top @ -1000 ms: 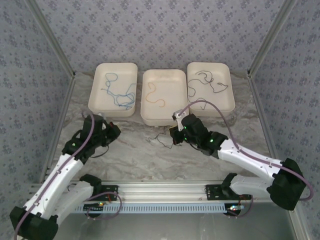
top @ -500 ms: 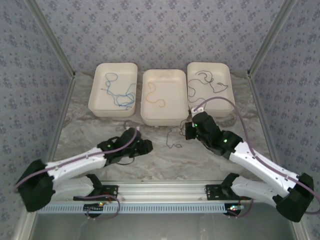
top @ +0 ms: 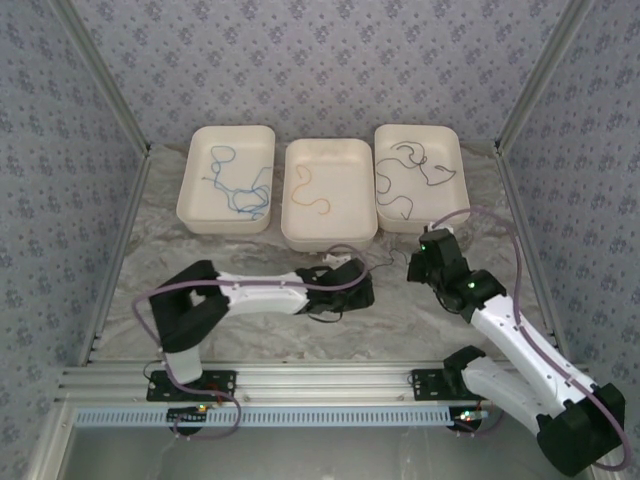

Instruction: Untangle the cables

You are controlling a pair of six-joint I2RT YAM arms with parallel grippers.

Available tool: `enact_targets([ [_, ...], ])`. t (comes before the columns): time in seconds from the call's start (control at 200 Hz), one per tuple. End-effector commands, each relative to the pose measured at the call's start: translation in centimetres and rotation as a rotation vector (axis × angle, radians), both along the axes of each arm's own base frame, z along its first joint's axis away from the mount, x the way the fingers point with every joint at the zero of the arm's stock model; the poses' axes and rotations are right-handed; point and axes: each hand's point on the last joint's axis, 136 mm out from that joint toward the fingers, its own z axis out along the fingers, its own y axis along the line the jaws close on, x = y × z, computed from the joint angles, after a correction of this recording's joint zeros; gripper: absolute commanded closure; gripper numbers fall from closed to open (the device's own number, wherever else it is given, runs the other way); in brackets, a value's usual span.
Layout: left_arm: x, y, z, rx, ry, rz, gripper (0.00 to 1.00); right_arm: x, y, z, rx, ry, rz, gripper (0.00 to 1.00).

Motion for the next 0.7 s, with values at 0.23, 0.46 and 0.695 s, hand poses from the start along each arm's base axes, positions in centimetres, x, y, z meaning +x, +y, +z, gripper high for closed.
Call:
enact_targets([
  [0.23,2.1,0.7,-1.0,0.302,-0.059,0.07,0.52,-0.6,-0.8,0.5,0.078,-0.018,-0.027,1.0],
  [0.46,2.6,0.9,-2.7,0.369,-0.09,0.048,0.57,-0.6,-0.5,0.6,0.097,-0.017,-0.016,1.0],
  [0.695,3.2,1.2,-3.1,0.42,-0.125,0.05,1.0,-0.9,-0.4,-0.2,0.104,0.006,-0.011,1.0],
])
